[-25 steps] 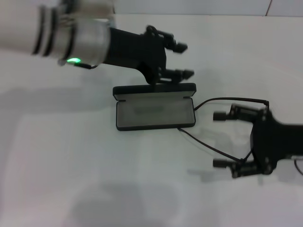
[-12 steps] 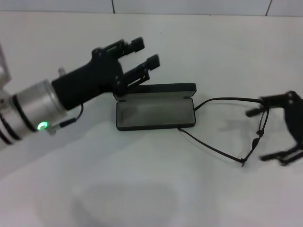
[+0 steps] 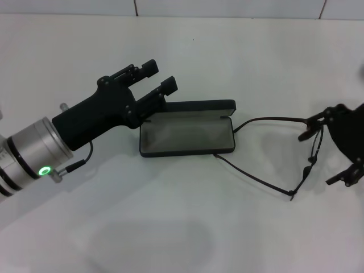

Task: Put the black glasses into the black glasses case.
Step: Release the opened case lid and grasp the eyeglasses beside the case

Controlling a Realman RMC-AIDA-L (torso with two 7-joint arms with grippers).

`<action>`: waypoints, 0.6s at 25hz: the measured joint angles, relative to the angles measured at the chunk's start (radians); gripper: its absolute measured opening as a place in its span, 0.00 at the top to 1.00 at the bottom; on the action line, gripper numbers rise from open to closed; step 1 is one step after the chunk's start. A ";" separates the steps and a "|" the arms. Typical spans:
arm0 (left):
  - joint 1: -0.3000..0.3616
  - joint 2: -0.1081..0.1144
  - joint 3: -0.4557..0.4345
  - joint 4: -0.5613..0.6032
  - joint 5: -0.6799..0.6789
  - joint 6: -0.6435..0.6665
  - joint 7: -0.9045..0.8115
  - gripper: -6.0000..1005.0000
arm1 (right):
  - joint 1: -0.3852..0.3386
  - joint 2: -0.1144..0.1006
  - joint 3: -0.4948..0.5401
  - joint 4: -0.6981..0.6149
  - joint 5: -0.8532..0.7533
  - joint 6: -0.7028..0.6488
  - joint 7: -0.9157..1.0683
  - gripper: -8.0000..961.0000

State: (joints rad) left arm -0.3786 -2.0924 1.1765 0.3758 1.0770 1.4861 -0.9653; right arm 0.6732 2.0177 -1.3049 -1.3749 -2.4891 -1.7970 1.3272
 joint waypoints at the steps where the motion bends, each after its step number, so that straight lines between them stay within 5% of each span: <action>1: 0.000 0.000 0.000 -0.006 -0.002 0.000 0.000 0.41 | 0.000 0.000 0.000 0.000 0.000 0.000 0.000 0.14; 2: -0.002 0.000 0.000 -0.011 -0.005 -0.001 0.001 0.41 | 0.015 0.003 -0.121 0.002 -0.079 0.067 0.058 0.14; 7: 0.001 0.002 0.000 -0.017 -0.006 -0.010 0.006 0.41 | 0.011 0.005 -0.291 0.010 -0.142 0.201 0.127 0.14; 15: 0.002 0.001 0.000 -0.019 -0.007 -0.026 0.016 0.41 | 0.011 0.010 -0.413 0.034 -0.147 0.280 0.142 0.14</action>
State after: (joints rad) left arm -0.3767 -2.0911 1.1765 0.3567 1.0700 1.4600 -0.9497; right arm 0.6843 2.0273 -1.7180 -1.3413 -2.6359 -1.5167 1.4696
